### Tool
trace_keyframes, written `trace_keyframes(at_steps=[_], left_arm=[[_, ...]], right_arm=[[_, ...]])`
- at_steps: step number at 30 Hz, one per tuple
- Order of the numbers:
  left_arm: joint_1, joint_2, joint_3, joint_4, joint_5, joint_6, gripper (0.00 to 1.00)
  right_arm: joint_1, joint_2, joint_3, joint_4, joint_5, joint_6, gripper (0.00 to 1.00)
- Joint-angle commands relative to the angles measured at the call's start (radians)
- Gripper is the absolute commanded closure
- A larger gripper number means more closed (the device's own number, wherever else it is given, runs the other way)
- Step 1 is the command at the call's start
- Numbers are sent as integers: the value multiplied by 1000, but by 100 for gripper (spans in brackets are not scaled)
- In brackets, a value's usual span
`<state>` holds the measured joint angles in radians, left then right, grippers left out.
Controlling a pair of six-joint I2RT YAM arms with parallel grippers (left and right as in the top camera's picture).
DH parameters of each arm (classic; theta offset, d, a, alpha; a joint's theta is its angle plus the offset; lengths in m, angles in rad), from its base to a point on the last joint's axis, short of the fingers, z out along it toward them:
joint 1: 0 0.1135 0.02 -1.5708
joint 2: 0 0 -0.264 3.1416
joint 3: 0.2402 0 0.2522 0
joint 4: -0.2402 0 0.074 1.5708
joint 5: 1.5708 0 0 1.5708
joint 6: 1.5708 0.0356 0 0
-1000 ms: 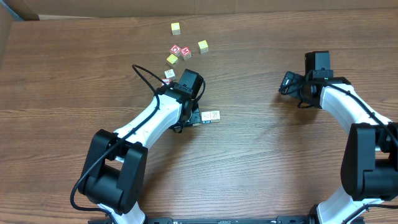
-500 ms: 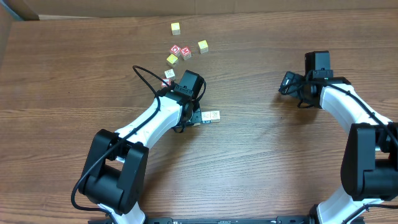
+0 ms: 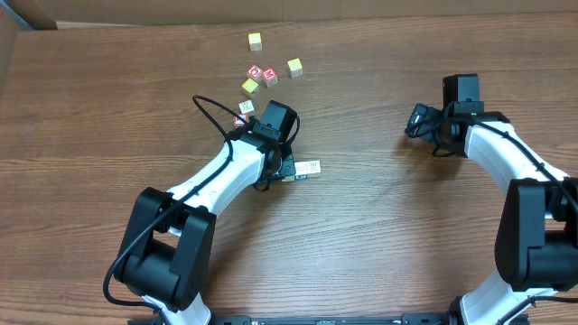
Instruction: Flip 5 blocks
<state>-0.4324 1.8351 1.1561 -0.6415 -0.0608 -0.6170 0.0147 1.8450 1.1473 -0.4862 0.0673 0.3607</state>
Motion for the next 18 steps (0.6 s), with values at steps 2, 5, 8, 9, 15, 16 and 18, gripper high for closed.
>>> trace_keyframes(at_steps=[2,5,8,9,15,16,18], left_arm=[[-6,9,-8,6,-1,-14,94],[-5,9,-6,20,-27,17,94],[-5,9,24,-19,-60,57,93],[-5,9,40,-48,-65,60,93],[-5,9,91,-175,66,60,96],[-5,9,85,-178,106,60,96],[-11,9,68,-171,132,60,96]], right_arm=[[-4,3,18,5,10,-10,0],[-4,3,18,5,10,-10,0],[-4,3,18,5,10,-10,0],[-4,3,18,5,10,-10,0],[-4,3,18,5,10,-10,0],[-4,3,18,5,10,-10,0],[-4,3,18,5,10,-10,0]])
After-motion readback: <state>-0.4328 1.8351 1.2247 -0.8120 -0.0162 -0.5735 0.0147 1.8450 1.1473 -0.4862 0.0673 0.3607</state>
